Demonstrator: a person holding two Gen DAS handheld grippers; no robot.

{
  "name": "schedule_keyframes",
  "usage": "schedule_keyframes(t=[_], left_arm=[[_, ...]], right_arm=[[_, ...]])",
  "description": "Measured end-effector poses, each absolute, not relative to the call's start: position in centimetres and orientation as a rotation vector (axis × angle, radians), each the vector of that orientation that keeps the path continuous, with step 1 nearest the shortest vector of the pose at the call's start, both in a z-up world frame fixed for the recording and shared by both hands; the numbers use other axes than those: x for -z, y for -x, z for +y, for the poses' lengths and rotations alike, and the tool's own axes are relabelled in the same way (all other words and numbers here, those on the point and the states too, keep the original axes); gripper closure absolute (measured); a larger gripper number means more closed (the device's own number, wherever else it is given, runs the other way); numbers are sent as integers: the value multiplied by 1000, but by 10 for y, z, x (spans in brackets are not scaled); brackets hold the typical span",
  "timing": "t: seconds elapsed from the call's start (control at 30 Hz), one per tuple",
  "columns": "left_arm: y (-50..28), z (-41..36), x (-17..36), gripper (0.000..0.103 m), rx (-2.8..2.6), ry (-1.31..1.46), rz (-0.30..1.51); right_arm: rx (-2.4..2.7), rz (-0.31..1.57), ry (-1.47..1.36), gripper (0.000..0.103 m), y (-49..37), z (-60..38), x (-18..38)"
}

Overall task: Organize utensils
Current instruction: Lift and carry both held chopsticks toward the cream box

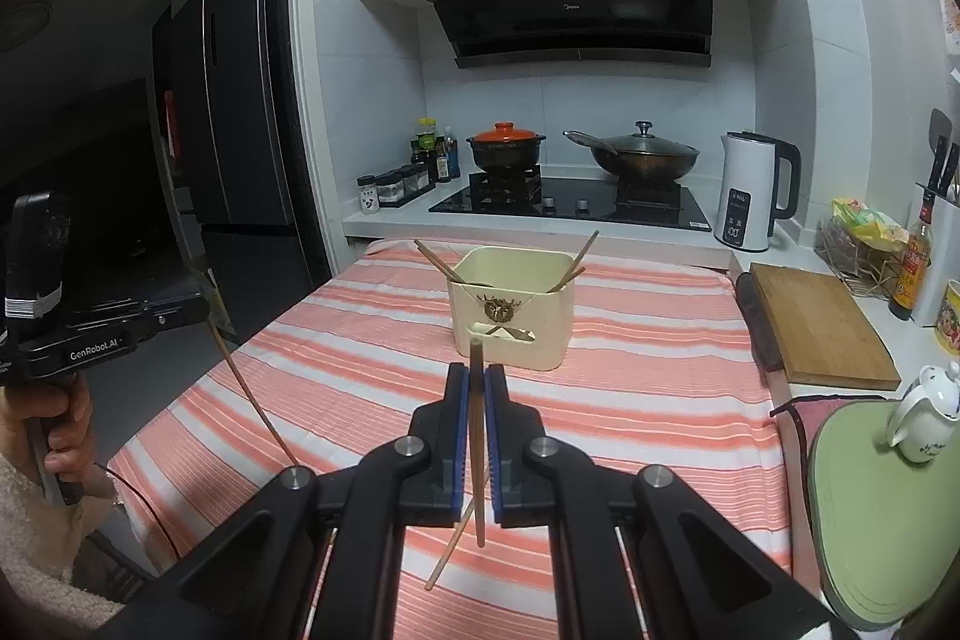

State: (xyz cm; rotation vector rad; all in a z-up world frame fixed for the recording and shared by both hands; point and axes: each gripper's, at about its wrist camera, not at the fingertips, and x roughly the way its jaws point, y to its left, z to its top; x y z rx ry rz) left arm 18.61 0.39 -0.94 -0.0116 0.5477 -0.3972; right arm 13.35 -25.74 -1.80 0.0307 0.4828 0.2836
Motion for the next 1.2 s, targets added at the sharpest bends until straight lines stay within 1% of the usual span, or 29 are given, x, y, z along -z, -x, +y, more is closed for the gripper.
schedule_keyframes(t=[0.57,0.8,0.97,1.07,1.2], left_arm=[[-219,-11,5,101,464,7,606],[-239,-21,-27,101,492,-1,553],[-263,-31,-62,101,492,-14,479],[-290,-36,-85,101,481,4,429],[-332,-40,-108,101,459,62,354]], right_arm=[[-336,508,-34,97,-172,-248,9],[-349,504,-26,97,-198,-244,-1],[-342,472,-11,97,-228,-243,-21],[-336,435,-10,97,-251,-244,-38],[-310,336,5,97,-284,-243,-63]])
